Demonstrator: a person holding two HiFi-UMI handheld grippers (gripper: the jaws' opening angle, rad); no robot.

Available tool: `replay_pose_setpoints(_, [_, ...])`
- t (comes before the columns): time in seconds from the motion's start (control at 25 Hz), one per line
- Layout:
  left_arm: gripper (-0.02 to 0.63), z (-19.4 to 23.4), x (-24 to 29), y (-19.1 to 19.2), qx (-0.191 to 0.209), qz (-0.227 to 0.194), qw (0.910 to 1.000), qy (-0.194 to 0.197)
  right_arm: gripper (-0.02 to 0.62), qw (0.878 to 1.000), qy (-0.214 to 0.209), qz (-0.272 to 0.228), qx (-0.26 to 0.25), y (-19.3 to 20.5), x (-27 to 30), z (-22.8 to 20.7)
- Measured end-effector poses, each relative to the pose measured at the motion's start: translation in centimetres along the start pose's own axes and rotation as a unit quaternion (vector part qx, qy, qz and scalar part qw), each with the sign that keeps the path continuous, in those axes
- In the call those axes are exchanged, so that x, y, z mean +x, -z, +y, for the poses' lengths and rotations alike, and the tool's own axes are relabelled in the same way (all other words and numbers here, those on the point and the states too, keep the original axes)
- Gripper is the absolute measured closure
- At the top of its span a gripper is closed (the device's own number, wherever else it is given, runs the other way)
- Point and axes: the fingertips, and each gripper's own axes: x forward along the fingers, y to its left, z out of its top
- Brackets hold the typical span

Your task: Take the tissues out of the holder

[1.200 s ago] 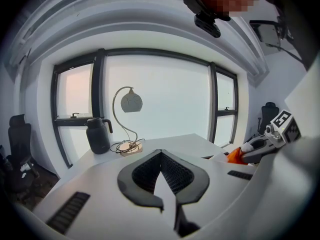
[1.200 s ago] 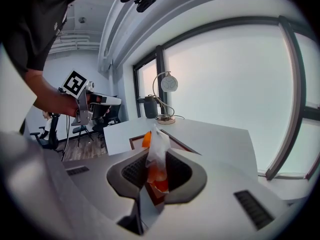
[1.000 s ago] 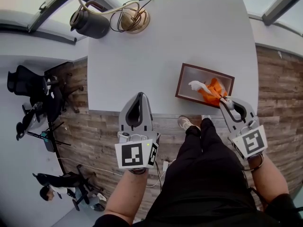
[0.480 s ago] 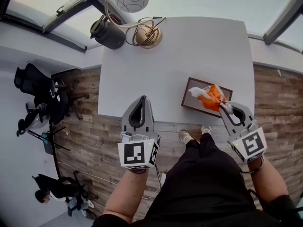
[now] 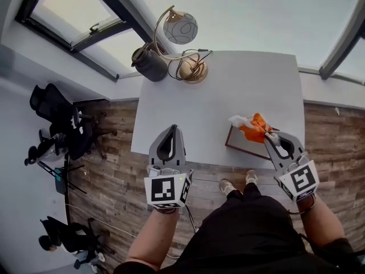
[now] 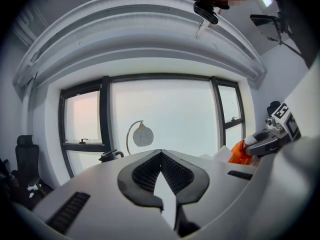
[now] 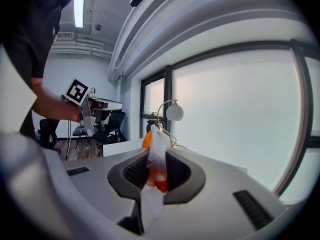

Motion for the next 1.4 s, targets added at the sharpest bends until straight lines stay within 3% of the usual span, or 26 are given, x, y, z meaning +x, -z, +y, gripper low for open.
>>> replay_pose_setpoints(1.4, [0.601, 4.7, 1.7, -12.7, -0.001, -0.116, 0.9923, -0.045, 0.541, 0.988, 0.031, -0.138, -0.057, -16.4, 2.0, -6.6])
